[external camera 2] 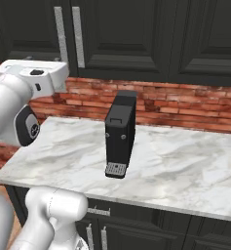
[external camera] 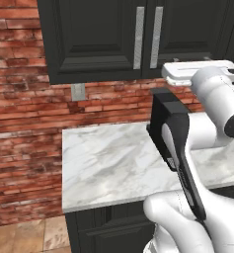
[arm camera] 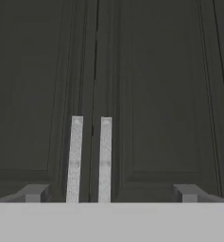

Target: Open the cabinet directly in front. Then move the beer and the mug to the dining counter with the jar on it.

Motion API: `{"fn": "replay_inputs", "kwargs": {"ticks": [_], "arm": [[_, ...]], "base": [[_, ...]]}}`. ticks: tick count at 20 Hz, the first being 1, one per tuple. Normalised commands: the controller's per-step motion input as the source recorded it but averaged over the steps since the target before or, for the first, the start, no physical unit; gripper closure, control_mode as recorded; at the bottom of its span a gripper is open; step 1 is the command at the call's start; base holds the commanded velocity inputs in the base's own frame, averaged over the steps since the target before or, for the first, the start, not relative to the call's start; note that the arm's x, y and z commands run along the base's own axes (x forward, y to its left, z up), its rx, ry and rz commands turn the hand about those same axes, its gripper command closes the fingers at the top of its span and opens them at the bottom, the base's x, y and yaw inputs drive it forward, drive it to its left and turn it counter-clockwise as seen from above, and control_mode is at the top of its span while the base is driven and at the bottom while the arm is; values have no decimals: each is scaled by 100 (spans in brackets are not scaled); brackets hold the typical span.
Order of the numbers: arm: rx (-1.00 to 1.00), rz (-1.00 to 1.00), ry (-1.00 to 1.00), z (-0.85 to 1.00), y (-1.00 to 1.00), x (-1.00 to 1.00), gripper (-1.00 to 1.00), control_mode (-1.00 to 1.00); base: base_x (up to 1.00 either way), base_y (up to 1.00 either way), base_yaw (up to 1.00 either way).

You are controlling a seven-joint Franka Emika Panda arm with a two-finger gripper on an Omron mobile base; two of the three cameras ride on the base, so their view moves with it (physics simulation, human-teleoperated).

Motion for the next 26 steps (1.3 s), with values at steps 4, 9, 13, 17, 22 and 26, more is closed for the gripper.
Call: {"fn": "replay_inputs", "kwargs": {"ticks": [4,9,13,17,22,26], "arm": [[0,0,3,2,0,32,-100,-100],[0,0,3,0,0,41,-100,-100],[0,0,3,0,0,51,-100,-100],[0,0,3,0,-3,59,-100,-100],[0,0,3,0,-8,71,-100,-100],[0,0,4,-2,-9,83,-100,-100]], "base": [[0,0,0],[0,0,0],[0,0,0],[0,0,0],[0,0,0],[0,0,0]]}}
